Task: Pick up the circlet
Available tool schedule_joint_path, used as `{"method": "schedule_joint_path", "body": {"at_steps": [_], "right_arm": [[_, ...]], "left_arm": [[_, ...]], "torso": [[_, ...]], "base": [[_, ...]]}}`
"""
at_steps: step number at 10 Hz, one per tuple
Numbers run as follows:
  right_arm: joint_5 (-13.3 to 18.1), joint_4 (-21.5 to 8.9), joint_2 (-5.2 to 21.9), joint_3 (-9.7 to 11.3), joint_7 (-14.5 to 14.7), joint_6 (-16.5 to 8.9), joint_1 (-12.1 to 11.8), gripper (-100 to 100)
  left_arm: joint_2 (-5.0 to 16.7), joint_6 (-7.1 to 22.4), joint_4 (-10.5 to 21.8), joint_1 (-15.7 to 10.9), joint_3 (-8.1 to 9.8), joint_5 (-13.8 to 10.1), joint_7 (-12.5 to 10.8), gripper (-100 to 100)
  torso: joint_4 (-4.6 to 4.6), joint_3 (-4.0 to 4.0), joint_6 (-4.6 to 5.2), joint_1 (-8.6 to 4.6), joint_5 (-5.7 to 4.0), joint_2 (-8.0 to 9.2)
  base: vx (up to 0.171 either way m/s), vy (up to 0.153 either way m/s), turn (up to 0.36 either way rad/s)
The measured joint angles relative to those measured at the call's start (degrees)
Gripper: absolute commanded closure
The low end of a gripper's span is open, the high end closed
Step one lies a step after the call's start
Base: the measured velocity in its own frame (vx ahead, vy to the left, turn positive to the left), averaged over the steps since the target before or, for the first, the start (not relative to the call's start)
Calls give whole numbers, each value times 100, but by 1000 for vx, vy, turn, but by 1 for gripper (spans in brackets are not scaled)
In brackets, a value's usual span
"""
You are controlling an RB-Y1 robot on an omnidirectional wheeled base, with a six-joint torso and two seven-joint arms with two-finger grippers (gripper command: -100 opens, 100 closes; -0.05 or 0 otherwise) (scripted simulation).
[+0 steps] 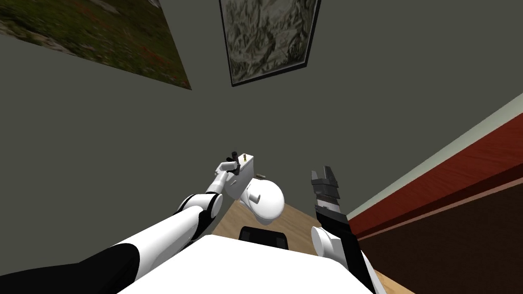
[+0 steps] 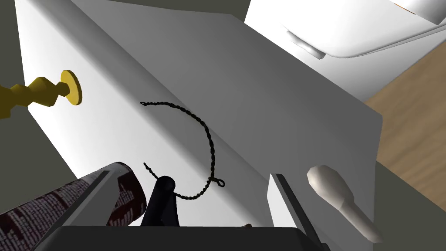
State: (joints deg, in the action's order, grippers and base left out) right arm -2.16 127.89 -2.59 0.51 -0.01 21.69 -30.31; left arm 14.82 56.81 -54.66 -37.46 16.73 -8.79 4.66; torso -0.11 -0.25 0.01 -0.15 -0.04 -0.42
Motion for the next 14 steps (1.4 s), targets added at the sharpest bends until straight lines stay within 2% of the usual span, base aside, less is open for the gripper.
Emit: {"method": "schedule_joint_path", "body": {"at_steps": [1, 2, 3, 5, 6, 10, 11, 12, 13, 14], "right_arm": [[0, 0, 0, 0, 0, 0, 0, 0], [0, 0, 0, 0, 0, 0, 1, 0], [0, 0, 0, 0, 0, 0, 1, 0], [0, 0, 1, 0, 0, 0, 1, 0], [0, 0, 0, 0, 0, 0, 1, 0], [0, 0, 0, 0, 0, 0, 1, 0], [0, 0, 0, 0, 0, 0, 1, 0], [0, 0, 0, 0, 0, 0, 1, 0], [0, 0, 0, 0, 0, 0, 2, 0], [0, 0, 0, 0, 0, 0, 2, 0]], "left_arm": [[15, 62, 130, -56, 20, 14, -28, -100], [16, 74, 144, -61, 22, 15, -34, 0], [15, 73, 143, -61, 21, 15, -33, -100], [-32, -113, 262, -6, -14, 37, -63, -100], [-33, -141, 274, -6, -15, 37, -64, 100], [-37, -131, 280, 4, -13, 35, -69, 100], [-37, -132, 280, 4, -12, 35, -70, 0], [-37, -132, 280, 4, -12, 35, -70, 100], [-18, -59, 217, -21, 1, 28, -59, 100], [-14, -38, 205, -27, 5, 27, -56, 0]], "torso": [[1, 3, 0, 2, 1, 5], [4, 11, 0, 11, 2, 20], [7, 18, 0, 18, 4, 31], [5, 12, -1, 24, 6, 21], [6, 16, -1, 23, 5, 29], [14, 24, 4, 20, 0, 36], [14, 24, 4, 19, 0, 36], [14, 24, 4, 19, 0, 36], [18, 31, 3, 17, -2, 48], [16, 30, 4, 18, -1, 47]], "base": [[34, -23, 8], [7, -4, -1], [40, 6, -12], [38, 6, -9], [0, 0, 0], [-1, 0, 3], [0, 0, 0], [-37, -5, 11], [-22, -2, 4], [0, 0, 0]]}}
